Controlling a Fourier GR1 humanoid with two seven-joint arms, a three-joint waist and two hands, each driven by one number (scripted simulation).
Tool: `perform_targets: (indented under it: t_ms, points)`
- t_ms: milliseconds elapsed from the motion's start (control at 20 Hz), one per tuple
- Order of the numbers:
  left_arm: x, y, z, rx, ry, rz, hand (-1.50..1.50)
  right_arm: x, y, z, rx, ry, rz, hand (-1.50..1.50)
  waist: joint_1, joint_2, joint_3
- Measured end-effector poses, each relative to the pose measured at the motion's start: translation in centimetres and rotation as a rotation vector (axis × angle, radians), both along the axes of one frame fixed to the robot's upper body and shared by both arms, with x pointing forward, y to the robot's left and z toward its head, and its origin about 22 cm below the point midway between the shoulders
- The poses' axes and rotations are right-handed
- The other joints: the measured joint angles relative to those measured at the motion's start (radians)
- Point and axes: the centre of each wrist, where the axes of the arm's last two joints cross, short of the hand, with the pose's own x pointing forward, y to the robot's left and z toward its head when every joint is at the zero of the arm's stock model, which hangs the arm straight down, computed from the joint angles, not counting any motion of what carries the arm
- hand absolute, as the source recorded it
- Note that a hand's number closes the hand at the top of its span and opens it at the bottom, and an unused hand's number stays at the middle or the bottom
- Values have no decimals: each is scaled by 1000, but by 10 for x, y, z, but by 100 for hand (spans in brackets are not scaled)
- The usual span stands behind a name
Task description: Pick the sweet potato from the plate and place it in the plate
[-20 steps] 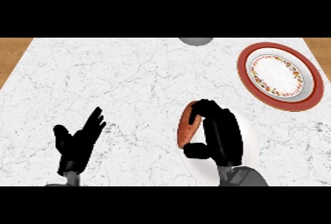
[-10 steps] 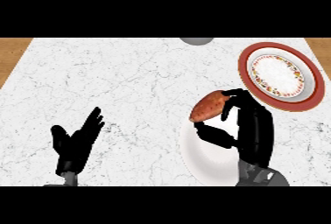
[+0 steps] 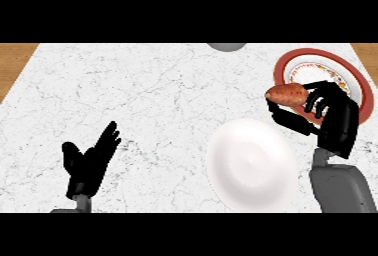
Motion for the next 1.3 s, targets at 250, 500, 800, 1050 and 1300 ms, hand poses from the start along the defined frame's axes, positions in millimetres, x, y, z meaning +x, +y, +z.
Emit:
perform_targets:
  t_ms: [250,500,800,1050,1300]
  points:
    - [2,2,5,-3,7,-4,0,32,-50,-13,-18,-40,-97,150,8,4,-1]
    - [3,-4,2,-1,5,-11,0,61,-101,-13,-13,-56,-131,150,18,7,1]
    - [8,-8,1,-1,-14,-23,0,80,-145,-11,-12,-68,-157,150,33,12,4]
    - [12,-13,8,0,-13,-52,0,76,-171,-23,-26,126,-193,-150,55,23,1]
    - [15,-16,10,-6,-16,-71,0,73,-186,-27,-12,293,-128,-150,72,32,3]
